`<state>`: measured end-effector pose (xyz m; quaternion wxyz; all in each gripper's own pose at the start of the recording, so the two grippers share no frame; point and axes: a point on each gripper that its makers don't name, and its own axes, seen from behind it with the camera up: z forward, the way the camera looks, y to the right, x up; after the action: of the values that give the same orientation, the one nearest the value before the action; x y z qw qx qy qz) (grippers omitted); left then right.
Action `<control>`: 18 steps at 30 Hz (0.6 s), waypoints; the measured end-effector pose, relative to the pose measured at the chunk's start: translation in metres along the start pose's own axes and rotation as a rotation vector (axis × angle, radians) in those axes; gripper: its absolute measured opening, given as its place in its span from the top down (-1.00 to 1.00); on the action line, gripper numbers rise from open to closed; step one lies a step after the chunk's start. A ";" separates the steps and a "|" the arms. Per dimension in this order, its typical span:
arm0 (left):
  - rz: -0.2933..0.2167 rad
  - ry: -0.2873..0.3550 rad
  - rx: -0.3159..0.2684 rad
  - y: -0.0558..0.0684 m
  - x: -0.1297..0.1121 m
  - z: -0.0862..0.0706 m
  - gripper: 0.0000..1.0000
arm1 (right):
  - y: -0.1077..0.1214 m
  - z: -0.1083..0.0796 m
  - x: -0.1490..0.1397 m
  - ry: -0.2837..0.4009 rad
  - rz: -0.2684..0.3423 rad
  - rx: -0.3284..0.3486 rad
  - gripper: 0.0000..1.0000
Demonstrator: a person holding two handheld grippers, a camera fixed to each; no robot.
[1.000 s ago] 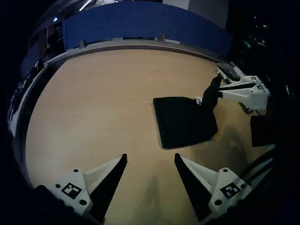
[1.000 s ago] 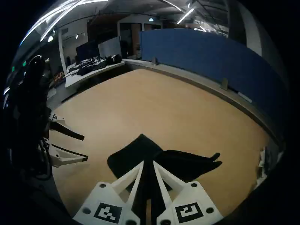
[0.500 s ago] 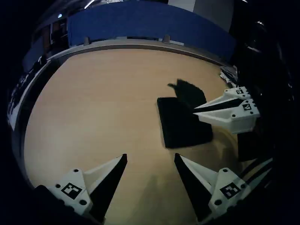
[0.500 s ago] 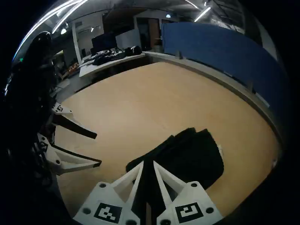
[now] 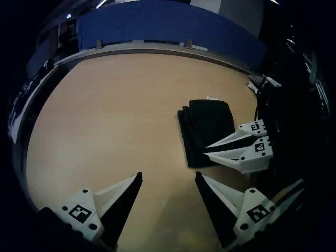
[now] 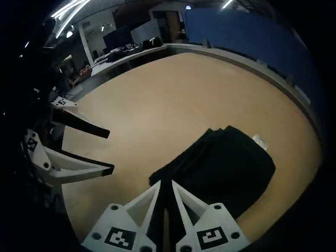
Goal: Fold towel
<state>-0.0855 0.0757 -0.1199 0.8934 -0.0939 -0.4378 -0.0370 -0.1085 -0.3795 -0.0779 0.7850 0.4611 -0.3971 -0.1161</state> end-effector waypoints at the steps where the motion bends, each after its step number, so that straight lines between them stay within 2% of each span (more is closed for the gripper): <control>1: 0.002 0.000 0.000 0.000 0.000 0.000 -0.88 | 0.000 -0.001 0.001 0.004 0.002 0.002 0.89; 3: 0.004 0.001 -0.001 0.000 0.001 0.000 -0.88 | -0.001 -0.003 0.003 0.013 0.005 0.005 0.81; 7: 0.007 0.001 -0.001 0.000 0.003 0.000 -0.87 | -0.001 -0.011 0.012 0.046 0.005 0.006 0.29; 9: 0.007 0.001 -0.002 -0.001 0.004 0.001 -0.88 | -0.001 -0.016 0.015 0.061 0.006 0.005 0.22; 12: 0.007 0.001 -0.001 -0.001 0.005 0.002 -0.88 | 0.003 -0.024 0.019 0.082 0.004 -0.005 -0.07; 15: 0.008 0.002 -0.001 0.001 0.006 0.001 -0.88 | 0.013 -0.032 0.023 0.105 -0.002 -0.033 -0.42; 16: 0.007 0.002 -0.003 0.001 0.006 0.001 -0.88 | 0.019 -0.034 0.025 0.112 -0.003 -0.051 -0.60; 18: 0.007 0.002 -0.005 0.003 0.007 0.002 -0.88 | 0.030 -0.037 0.026 0.121 -0.005 -0.080 -0.74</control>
<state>-0.0822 0.0788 -0.1142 0.8938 -0.0977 -0.4363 -0.0353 -0.0695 -0.3541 -0.0500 0.8251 0.4364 -0.3429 -0.1057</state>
